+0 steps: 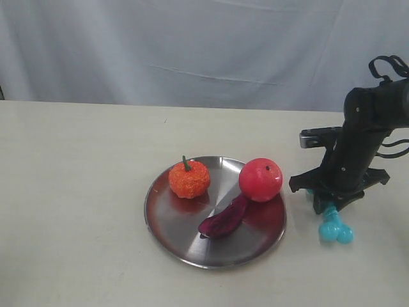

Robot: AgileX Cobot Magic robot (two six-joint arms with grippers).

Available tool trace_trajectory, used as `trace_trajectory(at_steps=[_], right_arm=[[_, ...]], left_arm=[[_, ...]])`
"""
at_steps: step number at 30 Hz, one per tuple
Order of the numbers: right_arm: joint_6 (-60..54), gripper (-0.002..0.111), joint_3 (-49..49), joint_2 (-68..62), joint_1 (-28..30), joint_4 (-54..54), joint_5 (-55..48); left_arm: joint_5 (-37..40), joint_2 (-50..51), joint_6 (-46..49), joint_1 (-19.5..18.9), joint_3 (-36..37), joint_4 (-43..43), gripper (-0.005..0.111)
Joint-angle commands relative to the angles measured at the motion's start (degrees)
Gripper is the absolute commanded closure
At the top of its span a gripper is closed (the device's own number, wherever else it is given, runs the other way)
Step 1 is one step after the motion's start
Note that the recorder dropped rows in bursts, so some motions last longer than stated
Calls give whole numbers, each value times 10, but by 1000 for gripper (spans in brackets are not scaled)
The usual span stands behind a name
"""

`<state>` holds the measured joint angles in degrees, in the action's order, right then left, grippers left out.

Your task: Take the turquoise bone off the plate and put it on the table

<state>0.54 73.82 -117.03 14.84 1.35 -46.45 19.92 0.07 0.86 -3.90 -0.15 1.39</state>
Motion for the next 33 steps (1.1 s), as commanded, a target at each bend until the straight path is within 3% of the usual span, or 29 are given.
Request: trace_trajectory(at_steps=[1, 10, 16, 17, 19, 20, 21, 27, 33], right_arm=[[1, 57, -2, 2, 4, -1, 5], [1, 54, -2, 32, 4, -13, -22], [-1, 55, -2, 161, 4, -13, -46], [-5, 59, -2, 184, 4, -13, -49], [-26, 83, -2, 246, 4, -13, -55], [-38, 104, -2, 286, 4, -13, -57], [-45, 108, -2, 309, 4, -13, -56], [-30, 108, -96, 602, 4, -9, 171], [-30, 108, -225, 841, 4, -8, 281]], left_arm=[[-3, -1, -2, 4, 1, 1, 107], [-3, -1, -2, 4, 1, 1, 107], [-3, -1, -2, 4, 1, 1, 107], [-3, -1, -2, 4, 1, 1, 107], [-3, -1, -2, 4, 1, 1, 107], [-3, -1, -2, 4, 1, 1, 107], [-3, -1, -2, 4, 1, 1, 107], [-3, -1, -2, 4, 1, 1, 107], [-3, -1, -2, 4, 1, 1, 107]])
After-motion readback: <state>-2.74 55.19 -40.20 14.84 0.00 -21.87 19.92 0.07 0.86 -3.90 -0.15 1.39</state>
